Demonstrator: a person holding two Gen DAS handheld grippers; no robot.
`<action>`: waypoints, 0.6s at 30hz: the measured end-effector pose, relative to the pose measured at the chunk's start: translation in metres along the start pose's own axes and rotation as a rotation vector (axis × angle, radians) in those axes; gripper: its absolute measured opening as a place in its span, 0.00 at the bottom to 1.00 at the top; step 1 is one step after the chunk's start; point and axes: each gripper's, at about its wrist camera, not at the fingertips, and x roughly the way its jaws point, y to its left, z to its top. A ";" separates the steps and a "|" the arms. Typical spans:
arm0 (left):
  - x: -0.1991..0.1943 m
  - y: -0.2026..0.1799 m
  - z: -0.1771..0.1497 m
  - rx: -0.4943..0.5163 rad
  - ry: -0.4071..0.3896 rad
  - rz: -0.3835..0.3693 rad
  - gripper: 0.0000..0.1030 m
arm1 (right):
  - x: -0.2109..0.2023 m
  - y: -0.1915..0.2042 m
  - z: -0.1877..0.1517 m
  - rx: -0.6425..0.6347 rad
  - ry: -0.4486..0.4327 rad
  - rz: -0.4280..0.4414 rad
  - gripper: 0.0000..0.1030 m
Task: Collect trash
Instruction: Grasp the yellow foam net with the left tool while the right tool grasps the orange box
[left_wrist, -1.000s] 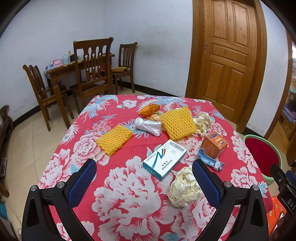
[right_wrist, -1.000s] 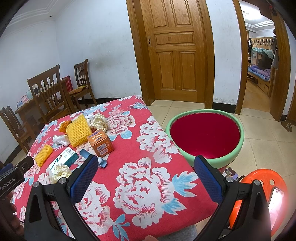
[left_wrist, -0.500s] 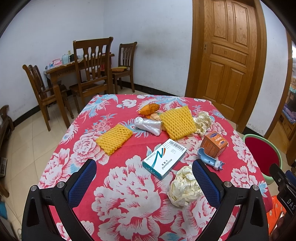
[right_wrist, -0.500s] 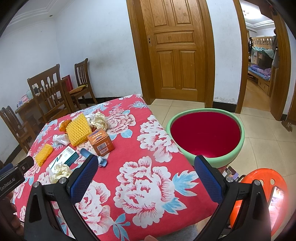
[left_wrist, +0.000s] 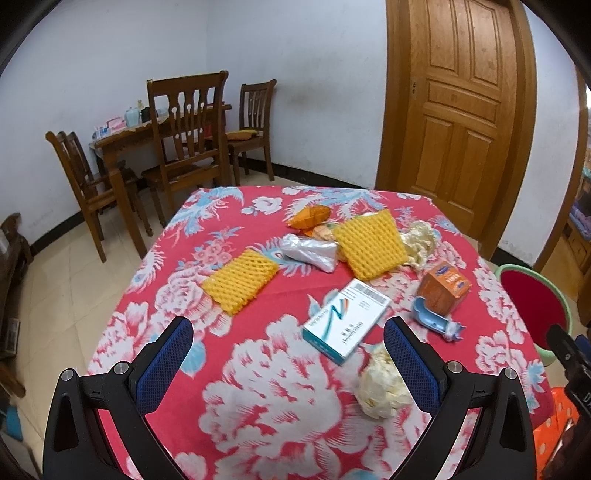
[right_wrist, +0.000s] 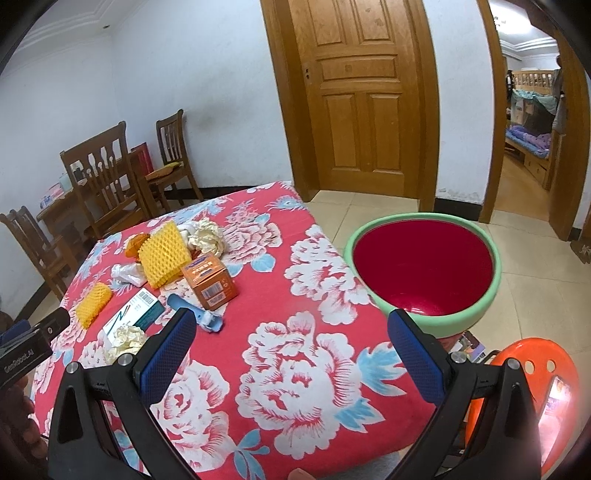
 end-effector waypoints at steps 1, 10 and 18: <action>0.003 0.002 0.002 -0.001 0.005 -0.001 1.00 | 0.002 0.002 0.001 -0.005 0.009 0.009 0.99; 0.046 0.031 0.022 0.004 0.059 0.031 1.00 | 0.030 0.018 0.018 -0.037 0.066 0.050 0.99; 0.095 0.044 0.036 0.027 0.126 0.050 1.00 | 0.060 0.035 0.027 -0.071 0.126 0.062 0.99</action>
